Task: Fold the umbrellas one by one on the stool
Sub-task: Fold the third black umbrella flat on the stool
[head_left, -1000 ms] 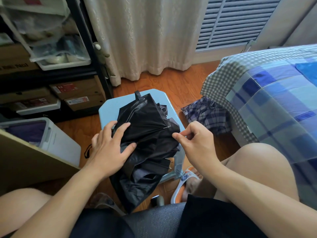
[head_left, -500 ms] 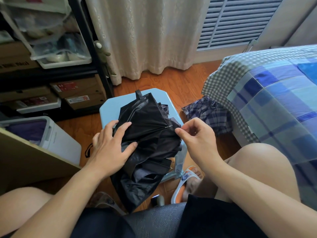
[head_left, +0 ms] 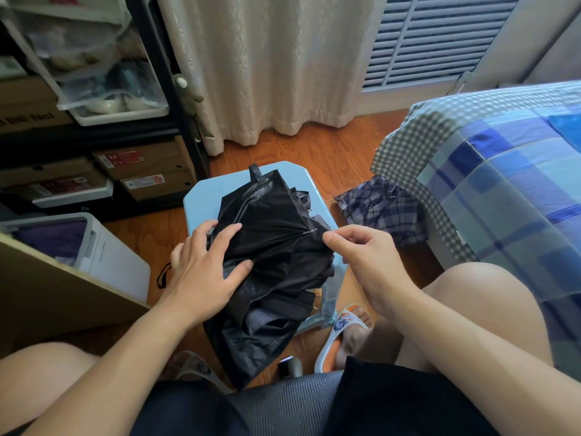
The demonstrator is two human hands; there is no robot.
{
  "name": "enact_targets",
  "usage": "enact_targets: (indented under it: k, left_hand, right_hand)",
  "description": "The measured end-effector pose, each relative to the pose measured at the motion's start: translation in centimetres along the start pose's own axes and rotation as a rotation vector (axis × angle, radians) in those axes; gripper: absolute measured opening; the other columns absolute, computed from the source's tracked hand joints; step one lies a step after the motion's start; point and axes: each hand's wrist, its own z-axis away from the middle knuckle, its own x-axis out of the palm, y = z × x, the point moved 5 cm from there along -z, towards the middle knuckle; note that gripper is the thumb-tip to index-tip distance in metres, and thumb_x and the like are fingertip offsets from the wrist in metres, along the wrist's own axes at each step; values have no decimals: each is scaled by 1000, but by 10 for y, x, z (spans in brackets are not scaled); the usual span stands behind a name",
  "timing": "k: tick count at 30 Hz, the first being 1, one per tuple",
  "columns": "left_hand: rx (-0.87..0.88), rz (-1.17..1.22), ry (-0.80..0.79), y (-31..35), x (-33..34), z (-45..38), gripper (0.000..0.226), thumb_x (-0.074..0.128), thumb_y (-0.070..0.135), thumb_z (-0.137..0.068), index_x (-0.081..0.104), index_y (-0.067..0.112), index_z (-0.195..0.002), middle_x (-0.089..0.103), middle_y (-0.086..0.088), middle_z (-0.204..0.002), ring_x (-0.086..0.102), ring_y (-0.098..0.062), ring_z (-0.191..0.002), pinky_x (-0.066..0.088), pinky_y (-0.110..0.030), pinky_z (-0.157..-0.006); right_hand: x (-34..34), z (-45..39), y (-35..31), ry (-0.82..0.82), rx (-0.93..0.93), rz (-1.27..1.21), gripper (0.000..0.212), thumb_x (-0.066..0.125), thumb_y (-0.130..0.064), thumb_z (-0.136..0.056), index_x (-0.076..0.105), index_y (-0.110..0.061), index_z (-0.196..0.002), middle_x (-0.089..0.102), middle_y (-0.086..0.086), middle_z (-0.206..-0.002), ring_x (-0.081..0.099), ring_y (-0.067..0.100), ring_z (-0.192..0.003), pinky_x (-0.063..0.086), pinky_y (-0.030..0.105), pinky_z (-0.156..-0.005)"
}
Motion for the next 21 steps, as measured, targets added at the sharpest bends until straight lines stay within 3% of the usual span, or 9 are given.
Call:
enact_targets:
  k: [2,5,7,10,12,15,18,21]
  left_hand:
    - [-1,-12,-5,0,0,0,65,46,63,-96,25,43,-154,17,-1,-161,21,-26,-149,12,-50,-122]
    - [2,-24,-13,0,1,1,65,44,64,-96,24,43,-154,14,0,-162,18,-25,-150,10,-48,-122]
    - [-5,-19,-14,1,2,1,64,43,64,-96,23,44,-154,14,0,-162,17,-24,-151,10,-48,-122]
    - [-21,-18,-1,5,2,2,63,42,63,-97,24,43,-154,15,-2,-163,18,-25,-151,10,-48,-122]
    - [-33,-22,15,7,3,2,64,42,63,-97,25,42,-155,16,-3,-163,20,-26,-151,11,-48,-121]
    - [-50,-16,22,9,1,0,64,43,64,-97,26,42,-155,18,-4,-162,21,-26,-151,12,-49,-121]
    - [-64,17,3,9,-3,0,62,43,63,-97,28,43,-154,18,-2,-162,21,-27,-150,13,-48,-121]
    - [-126,267,61,3,-16,1,44,40,49,-106,40,41,-150,33,3,-156,32,-26,-144,21,-48,-120]
  right_hand:
    - [1,-3,5,-35,78,-63,7,77,-21,-91,83,-16,-92,78,-4,-89,63,4,-73,48,22,-66]
    - [5,-9,9,-70,163,-115,11,76,-22,-93,82,-14,-88,69,-11,-72,52,7,-64,43,26,-63]
    - [7,-12,5,-59,141,-176,16,74,-15,-94,77,-14,-78,71,0,-74,58,10,-68,47,25,-65]
    - [8,-18,3,-13,87,-219,18,75,-13,-91,75,-19,-75,72,22,-96,62,24,-87,49,37,-77]
    - [6,-25,4,37,66,-128,4,77,-22,-90,74,-23,-87,69,15,-95,60,20,-87,47,35,-75]
    - [9,-34,-3,-36,25,0,16,75,-30,-94,73,-26,-109,71,5,-100,66,14,-90,49,28,-76]
    - [9,-41,-11,1,-27,88,8,74,-20,-95,78,-17,-88,76,6,-91,68,13,-83,53,26,-75]
    - [11,-50,-15,35,-43,100,10,77,-17,-92,78,-13,-82,77,11,-89,68,16,-79,57,34,-75]
